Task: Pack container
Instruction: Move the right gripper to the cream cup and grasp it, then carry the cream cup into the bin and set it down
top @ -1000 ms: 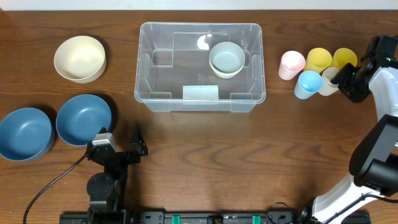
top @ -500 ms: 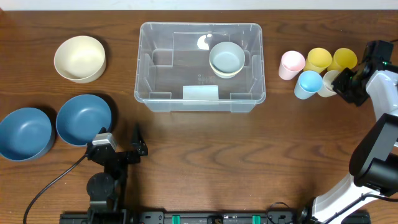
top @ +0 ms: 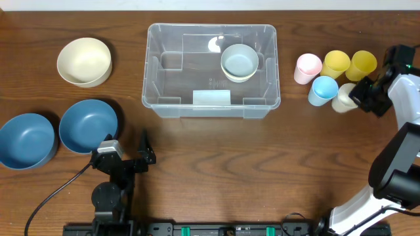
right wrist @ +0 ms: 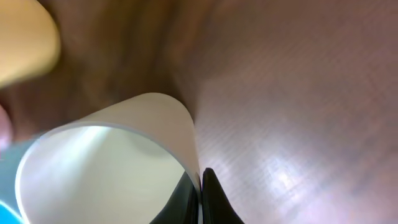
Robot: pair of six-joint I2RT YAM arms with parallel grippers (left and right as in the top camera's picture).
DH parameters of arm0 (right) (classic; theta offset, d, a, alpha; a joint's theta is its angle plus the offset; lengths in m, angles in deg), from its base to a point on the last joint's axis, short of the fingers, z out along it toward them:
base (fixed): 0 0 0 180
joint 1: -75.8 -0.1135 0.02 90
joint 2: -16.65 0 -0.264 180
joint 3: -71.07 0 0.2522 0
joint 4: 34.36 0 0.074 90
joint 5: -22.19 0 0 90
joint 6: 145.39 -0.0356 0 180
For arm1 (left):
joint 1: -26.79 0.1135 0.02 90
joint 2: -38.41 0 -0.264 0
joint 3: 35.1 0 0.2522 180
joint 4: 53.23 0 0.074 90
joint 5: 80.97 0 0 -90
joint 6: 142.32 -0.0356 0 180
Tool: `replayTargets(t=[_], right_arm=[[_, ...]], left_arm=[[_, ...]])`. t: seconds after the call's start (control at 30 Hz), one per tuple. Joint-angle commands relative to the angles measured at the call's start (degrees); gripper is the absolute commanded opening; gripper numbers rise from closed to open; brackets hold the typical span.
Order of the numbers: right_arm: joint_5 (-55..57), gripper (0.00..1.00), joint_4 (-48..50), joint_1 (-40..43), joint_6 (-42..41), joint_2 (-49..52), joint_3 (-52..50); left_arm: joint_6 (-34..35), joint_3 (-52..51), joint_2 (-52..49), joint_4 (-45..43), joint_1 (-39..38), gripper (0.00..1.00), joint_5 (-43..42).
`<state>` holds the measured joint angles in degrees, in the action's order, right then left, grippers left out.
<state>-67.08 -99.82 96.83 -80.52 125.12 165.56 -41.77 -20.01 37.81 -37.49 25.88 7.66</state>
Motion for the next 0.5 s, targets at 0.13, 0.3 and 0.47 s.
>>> replayTargets(t=[0.13,0.3,0.47], right_arm=[[-1.0,0.01,-10.8,1.3,-0.5,-10.7,1.4],[-7.3,0.01,-19.4,-1.4,4.2,-18.5,1.3],[-7.6,0.01,-21.5,-12.7,6.8,-25.4,1.5]], left_arm=[[0.1,-1.1,0.3,2.1,0.2,0.98,0.5],[0.1,-1.1,0.3,2.1,0.2,0.98,0.5],[0.1,-1.1,0.3,2.1,0.2,0.98,0.5]])
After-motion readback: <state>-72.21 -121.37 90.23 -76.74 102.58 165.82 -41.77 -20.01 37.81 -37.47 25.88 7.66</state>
